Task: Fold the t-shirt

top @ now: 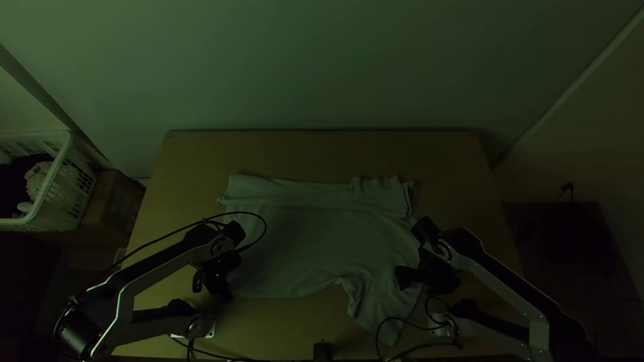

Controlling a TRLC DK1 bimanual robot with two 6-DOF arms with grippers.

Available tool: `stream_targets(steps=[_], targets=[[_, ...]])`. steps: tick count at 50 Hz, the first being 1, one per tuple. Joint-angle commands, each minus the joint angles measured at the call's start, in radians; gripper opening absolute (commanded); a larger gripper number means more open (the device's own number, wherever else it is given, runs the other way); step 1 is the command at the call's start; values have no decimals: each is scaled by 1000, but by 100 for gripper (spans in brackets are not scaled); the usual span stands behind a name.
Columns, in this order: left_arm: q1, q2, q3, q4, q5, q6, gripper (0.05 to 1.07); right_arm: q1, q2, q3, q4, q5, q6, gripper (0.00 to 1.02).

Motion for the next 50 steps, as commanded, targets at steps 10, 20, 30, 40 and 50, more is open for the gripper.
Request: stream_targets(steps=[10,20,30,40,50], targets=[[47,4,-13,18,9,10,8,11,88,-50,14,-46,-46,87],[62,-7,-17,15,9,13,8,11,140,-65,34,-81,-64,86],[93,-19,-16,14,9,25,8,8,180,-81,60,-84,-92,73],[144,-28,3,7,9,52,8,-12,189,-71,126,-6,-150,3],[174,-33,15,6,9,65,8,-21,160,-48,102,-7,-161,3]])
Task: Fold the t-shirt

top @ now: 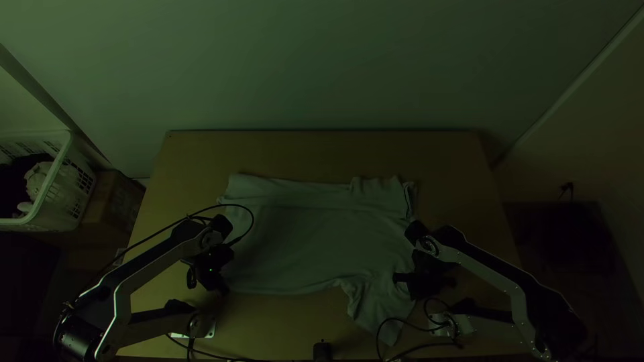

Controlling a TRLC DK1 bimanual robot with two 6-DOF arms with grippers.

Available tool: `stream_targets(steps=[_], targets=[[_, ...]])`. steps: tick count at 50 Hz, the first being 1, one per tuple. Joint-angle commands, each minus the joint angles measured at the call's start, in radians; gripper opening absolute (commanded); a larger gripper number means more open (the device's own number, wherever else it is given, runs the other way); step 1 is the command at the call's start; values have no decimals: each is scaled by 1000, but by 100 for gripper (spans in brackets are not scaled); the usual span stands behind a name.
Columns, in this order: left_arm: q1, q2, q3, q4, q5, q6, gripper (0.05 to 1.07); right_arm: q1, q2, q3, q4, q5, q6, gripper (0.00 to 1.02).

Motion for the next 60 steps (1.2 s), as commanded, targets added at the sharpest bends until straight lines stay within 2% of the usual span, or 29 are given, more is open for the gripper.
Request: stream_targets(steps=[1,14,27,32,41,60], targets=[[16,-13,11,1,-10,22,8,-6,-15,9,31,14,-14,3],[45,-14,40,12,-6,25,8,-34,-120,80,-65,41,-17,3],[119,-14,63,20,-6,77,8,-163,-139,118,-117,129,-118,3],[169,-14,89,20,-6,104,8,-206,-133,156,-130,130,-141,3],[224,-10,207,1,45,127,8,-210,-111,225,-131,130,-143,3],[249,73,401,3,73,121,8,-244,-16,399,-130,139,-150,3]])
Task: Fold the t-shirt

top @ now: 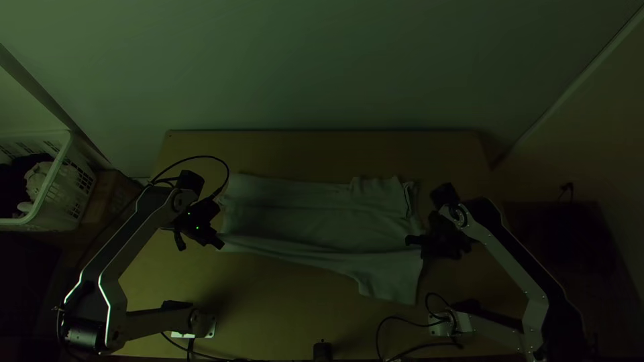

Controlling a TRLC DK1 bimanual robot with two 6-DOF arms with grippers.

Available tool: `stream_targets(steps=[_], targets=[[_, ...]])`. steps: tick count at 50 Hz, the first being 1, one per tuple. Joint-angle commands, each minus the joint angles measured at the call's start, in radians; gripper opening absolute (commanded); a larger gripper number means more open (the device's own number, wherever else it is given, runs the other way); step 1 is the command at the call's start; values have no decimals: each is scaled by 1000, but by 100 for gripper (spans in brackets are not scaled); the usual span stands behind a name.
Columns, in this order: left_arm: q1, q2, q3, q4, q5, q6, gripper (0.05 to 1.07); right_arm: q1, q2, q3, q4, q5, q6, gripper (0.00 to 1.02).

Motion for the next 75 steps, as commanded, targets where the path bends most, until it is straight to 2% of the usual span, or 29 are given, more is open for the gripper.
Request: stream_targets(steps=[1,24,38,58,75], targets=[[9,31,42,-12,4,20,8,-24,44,68,-16,19,-19,3],[14,135,220,9,7,-1,8,-70,242,310,10,45,-44,3],[14,281,387,32,30,-63,8,-79,357,442,26,50,-50,3],[34,488,610,40,35,-73,8,-130,532,623,38,50,-70,3],[41,609,705,46,35,-96,9,-134,688,715,86,48,-61,3]])
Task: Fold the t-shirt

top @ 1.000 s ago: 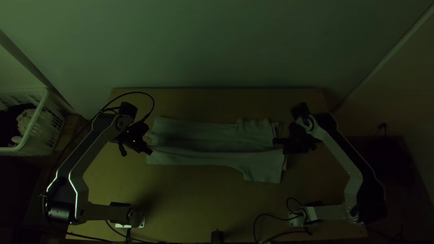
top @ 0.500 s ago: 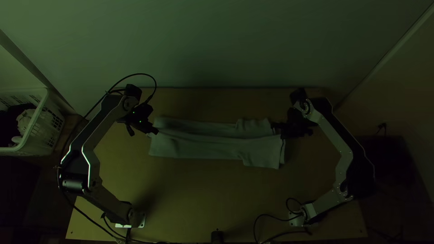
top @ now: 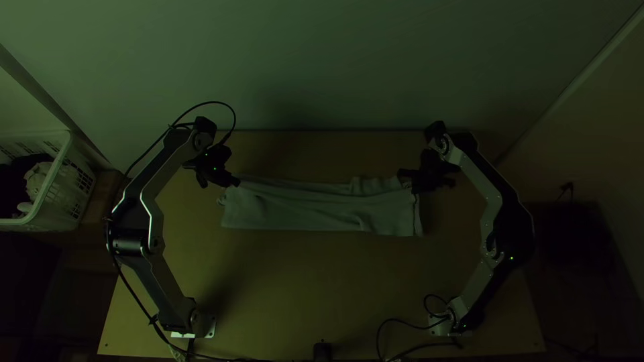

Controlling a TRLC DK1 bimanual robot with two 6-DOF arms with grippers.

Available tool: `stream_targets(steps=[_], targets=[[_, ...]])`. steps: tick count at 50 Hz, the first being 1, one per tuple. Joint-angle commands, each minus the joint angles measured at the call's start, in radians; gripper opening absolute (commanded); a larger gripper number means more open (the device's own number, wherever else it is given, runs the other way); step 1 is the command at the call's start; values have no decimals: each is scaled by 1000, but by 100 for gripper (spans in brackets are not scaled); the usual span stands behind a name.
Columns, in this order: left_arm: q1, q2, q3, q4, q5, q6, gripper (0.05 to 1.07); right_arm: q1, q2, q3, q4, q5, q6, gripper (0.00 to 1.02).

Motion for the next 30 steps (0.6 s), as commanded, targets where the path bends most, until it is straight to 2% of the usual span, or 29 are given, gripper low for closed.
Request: stream_targets(steps=[1,15,16,18,20,21,25,28,30], targets=[[16,39,48,2,1,-15,9,-10,49,38,8,8,-5,3],[26,73,63,5,9,-16,9,-27,121,71,46,8,-2,3],[27,73,63,5,9,-18,11,-27,124,69,48,8,-3,3],[29,73,61,6,9,-21,21,-29,130,68,57,8,-3,3],[30,73,58,5,10,-27,35,-30,138,68,69,9,-5,3],[32,75,58,5,10,-30,46,-30,144,66,77,9,-6,3],[33,75,48,2,9,-50,102,-38,150,55,124,9,-14,3],[35,76,46,-1,10,-65,103,-41,147,49,160,9,-14,3],[38,70,34,-5,32,-67,103,-42,144,49,163,9,-14,9]])
